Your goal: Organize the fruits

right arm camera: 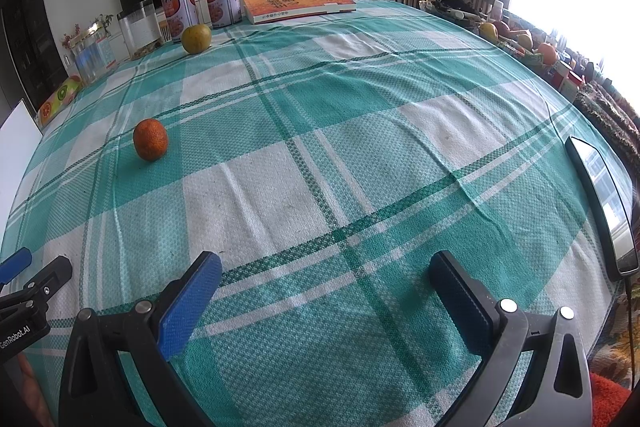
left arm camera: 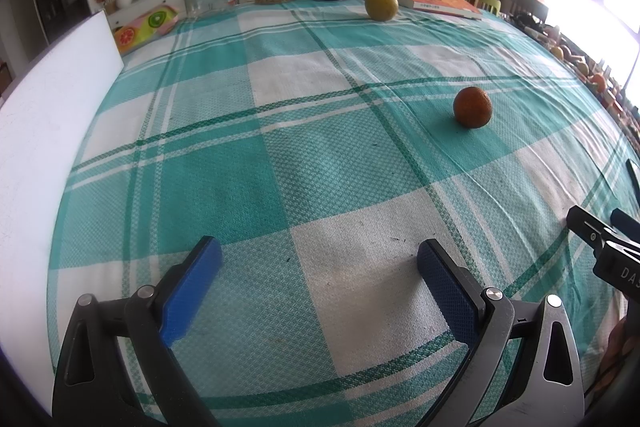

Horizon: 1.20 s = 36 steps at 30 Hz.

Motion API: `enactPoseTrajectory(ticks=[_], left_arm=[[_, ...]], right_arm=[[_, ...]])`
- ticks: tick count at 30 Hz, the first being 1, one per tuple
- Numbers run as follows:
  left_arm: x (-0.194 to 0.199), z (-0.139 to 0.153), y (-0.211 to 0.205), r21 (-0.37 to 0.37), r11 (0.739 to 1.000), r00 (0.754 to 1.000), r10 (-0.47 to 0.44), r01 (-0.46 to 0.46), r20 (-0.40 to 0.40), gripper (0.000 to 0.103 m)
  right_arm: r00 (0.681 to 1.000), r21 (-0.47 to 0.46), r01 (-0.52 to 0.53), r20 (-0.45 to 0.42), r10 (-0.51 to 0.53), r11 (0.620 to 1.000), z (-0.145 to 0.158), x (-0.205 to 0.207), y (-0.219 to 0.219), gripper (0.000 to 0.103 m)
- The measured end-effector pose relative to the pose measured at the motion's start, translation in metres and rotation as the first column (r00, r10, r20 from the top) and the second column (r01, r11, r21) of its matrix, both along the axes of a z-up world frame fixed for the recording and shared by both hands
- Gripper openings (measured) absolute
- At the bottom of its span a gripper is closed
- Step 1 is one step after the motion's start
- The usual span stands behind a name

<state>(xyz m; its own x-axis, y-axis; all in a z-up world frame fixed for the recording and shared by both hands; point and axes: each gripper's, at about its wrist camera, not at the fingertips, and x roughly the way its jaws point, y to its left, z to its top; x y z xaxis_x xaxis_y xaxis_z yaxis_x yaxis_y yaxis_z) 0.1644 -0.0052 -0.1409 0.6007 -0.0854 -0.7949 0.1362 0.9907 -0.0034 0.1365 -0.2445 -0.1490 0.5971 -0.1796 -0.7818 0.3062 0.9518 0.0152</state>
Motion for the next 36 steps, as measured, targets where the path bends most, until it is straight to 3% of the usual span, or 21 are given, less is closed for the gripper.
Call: enactPoseTrajectory(ticks=[3,6,10,13,15,18,20,21,22,23,29,36], left_arm=[[0.003,0.002,0.000,-0.012,1.000,1.000,0.002,-0.002,-0.009,0.098],[0.012,0.017,-0.006,-0.087,0.996,1.000,-0.025,0.025,0.001,0.098],[0.031,0.044,-0.043,-0.102,0.987,0.992,-0.117,0.122,0.047,0.098],[0.044,0.048,-0.085,-0.022,0.976,0.974,-0.216,0.218,0.062,0.098],[0.053,0.044,-0.105,0.027,0.972,0.970,-0.233,0.232,0.074,0.097],[0.070,0.032,-0.115,0.013,0.979,0.978,-0.205,0.204,0.050,0.094],[0.080,0.022,-0.117,-0.003,0.981,0.981,-0.193,0.194,0.017,0.066],[0.083,0.017,-0.118,-0.005,0.980,0.980,-0.197,0.197,-0.008,0.057],[0.085,0.012,-0.119,-0.011,0.979,0.979,-0.204,0.204,-0.025,0.037],[0.083,0.012,-0.118,-0.012,0.979,0.979,-0.204,0.204,-0.008,0.032],[0.059,0.033,-0.079,-0.073,0.986,0.989,-0.148,0.149,0.022,0.030],[0.014,0.042,-0.013,-0.063,0.995,0.997,-0.075,0.075,0.010,0.030]], right_arm=[[1.000,0.004,0.000,0.003,0.000,1.000,0.000,0.000,0.000,0.103],[1.000,0.010,0.000,0.008,0.000,1.000,-0.002,-0.001,-0.001,0.103],[1.000,0.002,-0.001,0.003,0.001,1.000,-0.002,-0.003,-0.002,0.103],[1.000,0.003,-0.001,0.003,0.001,1.000,-0.002,-0.002,-0.002,0.103],[1.000,0.003,-0.002,0.003,0.002,1.000,-0.002,-0.002,-0.002,0.103],[1.000,0.004,-0.002,0.005,0.002,1.000,-0.001,-0.002,-0.002,0.103],[1.000,0.004,-0.002,0.004,0.002,1.000,-0.001,-0.003,-0.002,0.103],[1.000,0.003,-0.002,0.004,0.002,1.000,-0.001,-0.002,-0.002,0.103],[1.000,0.003,-0.002,0.004,0.002,1.000,-0.001,-0.002,-0.002,0.103],[1.000,0.003,-0.002,0.003,0.002,1.000,-0.001,-0.003,-0.002,0.103],[1.000,0.003,-0.002,0.003,0.002,1.000,-0.001,-0.003,-0.002,0.103],[1.000,0.002,-0.002,0.002,0.002,1.000,-0.001,-0.002,-0.002,0.103]])
